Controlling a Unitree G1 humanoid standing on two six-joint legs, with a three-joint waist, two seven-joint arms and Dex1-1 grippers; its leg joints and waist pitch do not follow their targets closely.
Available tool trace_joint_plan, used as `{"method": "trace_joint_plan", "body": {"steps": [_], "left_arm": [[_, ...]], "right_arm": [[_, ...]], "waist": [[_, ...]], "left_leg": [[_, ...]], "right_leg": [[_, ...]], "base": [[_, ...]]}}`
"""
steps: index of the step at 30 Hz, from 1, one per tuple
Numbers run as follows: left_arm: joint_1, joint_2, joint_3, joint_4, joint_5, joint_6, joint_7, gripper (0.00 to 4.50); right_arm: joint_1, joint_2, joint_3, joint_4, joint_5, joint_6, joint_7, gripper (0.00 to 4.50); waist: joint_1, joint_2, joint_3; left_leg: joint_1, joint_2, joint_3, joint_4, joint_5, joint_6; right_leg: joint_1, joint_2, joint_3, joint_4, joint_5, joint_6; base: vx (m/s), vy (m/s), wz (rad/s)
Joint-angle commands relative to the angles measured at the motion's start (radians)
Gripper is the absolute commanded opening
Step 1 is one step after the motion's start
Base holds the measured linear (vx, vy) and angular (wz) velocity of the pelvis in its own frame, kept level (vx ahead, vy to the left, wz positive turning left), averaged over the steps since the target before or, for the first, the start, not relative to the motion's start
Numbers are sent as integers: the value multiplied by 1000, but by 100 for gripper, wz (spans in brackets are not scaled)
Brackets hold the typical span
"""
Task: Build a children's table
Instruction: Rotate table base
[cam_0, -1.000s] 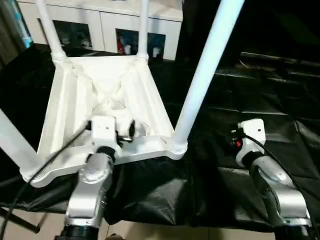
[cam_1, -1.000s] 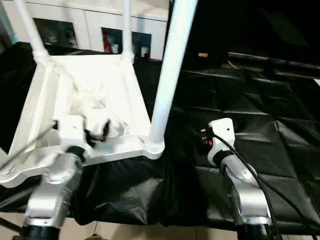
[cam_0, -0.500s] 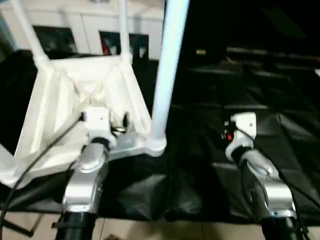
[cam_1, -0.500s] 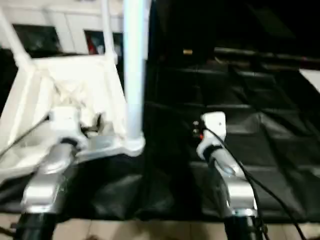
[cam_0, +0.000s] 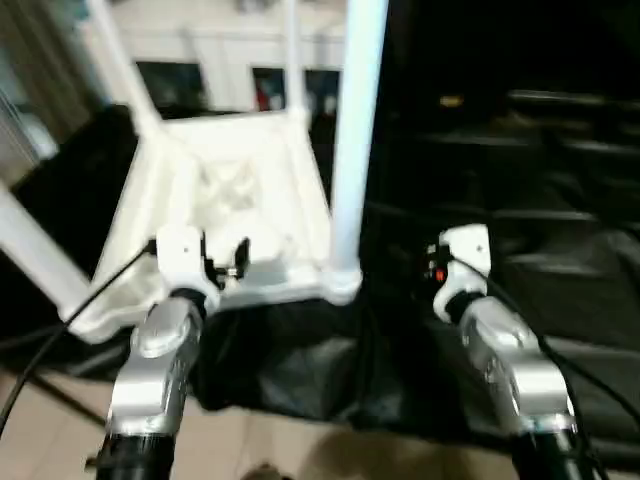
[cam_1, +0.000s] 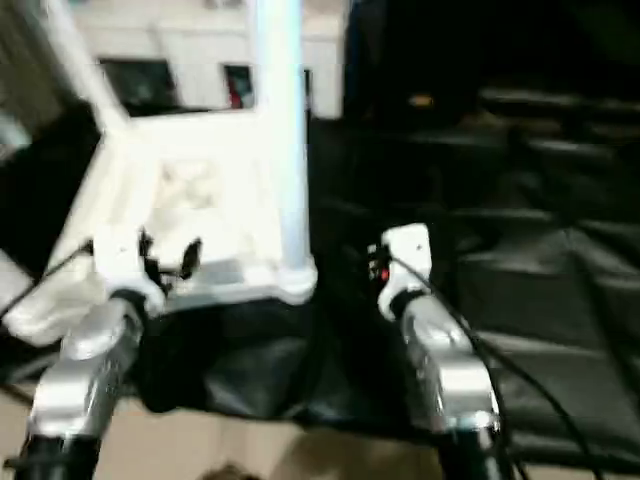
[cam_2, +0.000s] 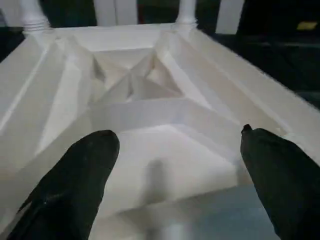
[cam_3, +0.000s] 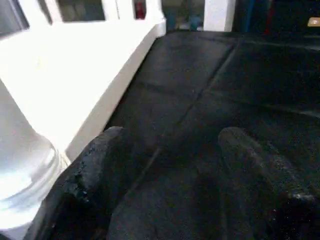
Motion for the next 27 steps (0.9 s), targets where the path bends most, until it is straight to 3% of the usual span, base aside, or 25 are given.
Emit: {"method": "trace_joint_plan", "body": {"steps": [1,2,3,4,5,6,7,8,9,10,11,12,13,15,16,17,18,19,20,22,23,24,25,26,27], "left_arm": [[-30,11,5,10,-8,-4,-11,445],[-33,11,6,13,-8,-8,-8,445],[-28,10,-3,9,-1,-16,-7,445],[-24,9,-6,6,3,-23,-5,445],[-15,2,-8,-3,9,-32,10,445],[-9,-7,-5,-11,4,-28,21,445],[-9,-7,-5,-11,4,-28,21,445],[4,-22,-1,-27,-2,-22,33,445],[9,-29,-4,-33,-2,-23,33,445],[9,-29,-4,-33,-2,-23,33,445],[16,-36,-13,-30,2,-30,29,445],[19,-40,-22,-22,8,-40,26,445],[22,-43,-30,-15,12,-48,23,445],[28,-54,-38,-9,14,-60,25,445],[29,-65,-47,-11,16,-60,30,445],[29,-65,-47,-11,16,-60,30,445],[27,-69,-55,-16,18,-58,31,445],[25,-67,-63,-20,20,-64,24,445],[23,-65,-71,-25,22,-69,16,445],[19,-66,-71,-31,22,-67,16,445],[18,-66,-70,-33,22,-66,15,445],[13,-65,-70,-34,19,-57,12,445],[13,-65,-70,-34,19,-57,12,445],[6,-63,-73,-30,19,-56,7,445],[-4,-64,-72,-21,17,-64,3,445]], "right_arm": [[22,-6,-14,-48,12,12,-14,329],[28,-10,-12,-57,14,16,-8,329],[40,-27,-13,-67,11,18,2,329],[41,-30,-15,-64,12,16,4,329],[41,-38,-21,-54,9,11,8,329],[38,-43,-24,-46,4,11,7,329],[38,-43,-24,-46,4,11,7,329],[22,-52,-38,-35,3,23,2,329],[15,-57,-44,-37,5,32,1,329],[15,-57,-44,-37,5,32,1,329],[6,-63,-48,-38,7,39,5,329],[-2,-70,-47,-35,7,43,10,329],[-7,-77,-45,-33,6,45,14,329],[-19,-97,-28,-29,-6,47,29,329],[-31,-115,-17,-28,-6,49,53,329],[-31,-115,-17,-28,-6,49,53,329],[-39,-121,-13,-20,-3,45,68,329],[-45,-121,-9,3,-5,33,74,329],[-51,-122,-5,26,-9,21,79,329],[-61,-116,-1,57,-16,13,75,329],[-67,-111,-2,71,-22,14,63,329],[-75,-106,-4,79,-29,7,50,329],[-75,-106,-4,79,-29,7,50,329],[-82,-99,-13,81,-27,1,31,329],[-84,-83,-42,74,-1,10,9,329]], "waist": [[15,-22,-41],[24,-16,-38],[23,-44,-69],[22,-28,-65],[11,-42,-76],[3,-45,-81],[3,-39,-81],[-4,-57,-85],[-12,-84,-88],[-11,-77,-88],[-12,-75,-88],[-15,-86,-85],[-15,-82,-82],[-24,-92,-76],[-26,-129,-74],[-19,-113,-69],[-17,-111,-68],[-18,-126,-67],[-16,-122,-68],[-16,-124,-68],[-17,-126,-64],[-12,-122,-63],[-11,-115,-62],[-10,-102,-55],[-22,-79,-53]], "left_leg": [[17,50,-8,-27,-171,41],[5,62,-10,-45,-137,49],[6,107,-21,-83,-110,46],[7,124,-29,-89,-115,49],[10,146,-32,-88,-82,70],[-2,146,-29,-87,-42,78],[-2,140,-25,-84,-45,80],[0,139,-19,-82,-41,85],[-8,132,-14,-79,-3,100],[-15,126,-13,-77,15,108],[-8,124,-6,-74,7,117],[-6,127,-7,-78,-3,119],[-4,129,-6,-79,-17,116],[-3,132,-3,-84,-75,92],[0,132,2,-87,-95,86],[2,125,7,-86,-113,76],[7,127,13,-86,-137,60],[8,131,13,-89,-144,53],[9,133,12,-90,-144,39],[13,136,12,-93,-160,20],[-19,122,-13,-107,-203,56],[-43,103,-32,-100,-263,71],[-38,98,-29,-98,-292,68],[-32,90,-32,-85,-342,58],[57,120,-8,-70,-425,14]], "right_leg": [[40,-170,120,-178,-691,20],[48,-161,116,-178,-682,45],[54,-120,99,-137,-430,51],[45,-115,100,-125,-341,30],[36,-124,109,-107,-170,-12],[43,-129,110,-85,-34,-58],[42,-131,110,-81,-4,-72],[43,-133,112,-82,41,-93],[53,-134,113,-73,101,-111],[56,-136,112,-65,118,-116],[47,-134,112,-74,100,-116],[47,-134,112,-74,71,-118],[43,-132,112,-79,48,-116],[45,-130,114,-90,-19,-106],[44,-130,116,-97,-64,-94],[40,-135,117,-101,-130,-92],[35,-133,118,-111,-191,-75],[34,-132,118,-113,-207,-67],[33,-132,118,-112,-209,-64],[29,-130,118,-111,-190,-69],[55,-138,88,-103,-216,-79],[83,-162,65,-112,-307,-59],[86,-164,57,-129,-371,-42],[98,-177,41,-152,-506,-17],[50,-148,51,-189,-629,8]], "base": [[0,0,0],[59,-17,0],[50,4,-1],[74,9,1],[0,0,0],[52,17,-1],[0,0,0],[53,27,-3],[0,0,0],[0,0,0],[0,0,0],[0,0,0],[0,0,0],[0,0,0],[0,0,0],[0,0,0],[0,0,0],[0,0,0],[0,0,0],[0,0,0],[0,0,0],[0,0,0],[2,-1,34],[2,-1,34],[21,1,42]]}}
